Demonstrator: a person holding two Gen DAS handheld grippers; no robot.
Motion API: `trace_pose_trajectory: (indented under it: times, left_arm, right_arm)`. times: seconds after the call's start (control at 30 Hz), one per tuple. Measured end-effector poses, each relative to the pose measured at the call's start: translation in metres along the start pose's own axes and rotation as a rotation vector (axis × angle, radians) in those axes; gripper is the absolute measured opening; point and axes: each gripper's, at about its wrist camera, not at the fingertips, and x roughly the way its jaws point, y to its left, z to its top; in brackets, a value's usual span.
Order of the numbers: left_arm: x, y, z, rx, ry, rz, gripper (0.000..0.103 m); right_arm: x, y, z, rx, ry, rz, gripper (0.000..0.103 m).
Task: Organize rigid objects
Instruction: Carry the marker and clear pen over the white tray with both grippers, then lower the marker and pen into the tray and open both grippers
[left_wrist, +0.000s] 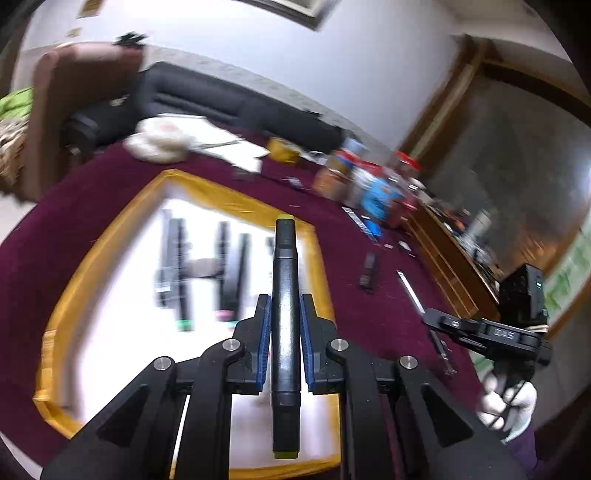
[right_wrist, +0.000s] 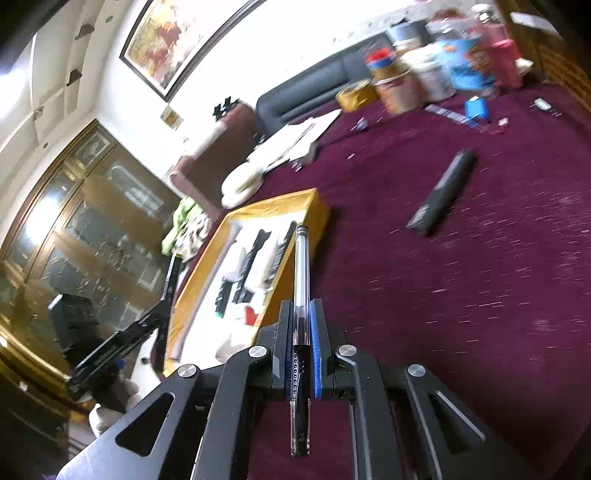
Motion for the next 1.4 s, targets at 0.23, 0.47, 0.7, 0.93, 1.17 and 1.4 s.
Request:
trace_pose_trajectory:
  times: [0.23,0.47,0.7,0.93,1.17,1.4]
  left_arm:
    - [0.007,0.049,-0.009,-0.088,0.044,0.114,0.012]
    - [0.019,0.068,-0.014,-0.129,0.081,0.143,0.012]
    - [0.022,0.066,-0.017,-0.109,0.101,0.16,0.016]
    - [0.005,0.053,-0.011,-0.047,0.032,0.231,0.059]
    - [-0.011,0.045,-0.007,0.009,-0.046,0.369,0.064]
    - [-0.008,0.045,-0.007,0.019,-0.027,0.41,0.064]
  right_arm:
    - [0.056,0.042,-0.005,-0.013,0.119,0.079,0.008]
    - [0.116,0.089,-0.018,-0.075,0.242,0.1,0.008]
    - [0.157,0.119,-0.035,-0.13,0.305,0.062,0.008]
    - [0.167,0.133,-0.042,-0.198,0.306,0.007,0.008]
    - [0.173,0.14,-0.048,-0.234,0.309,-0.023,0.008]
    - [0.162,0.14,-0.047,-0.253,0.275,-0.03,0.009]
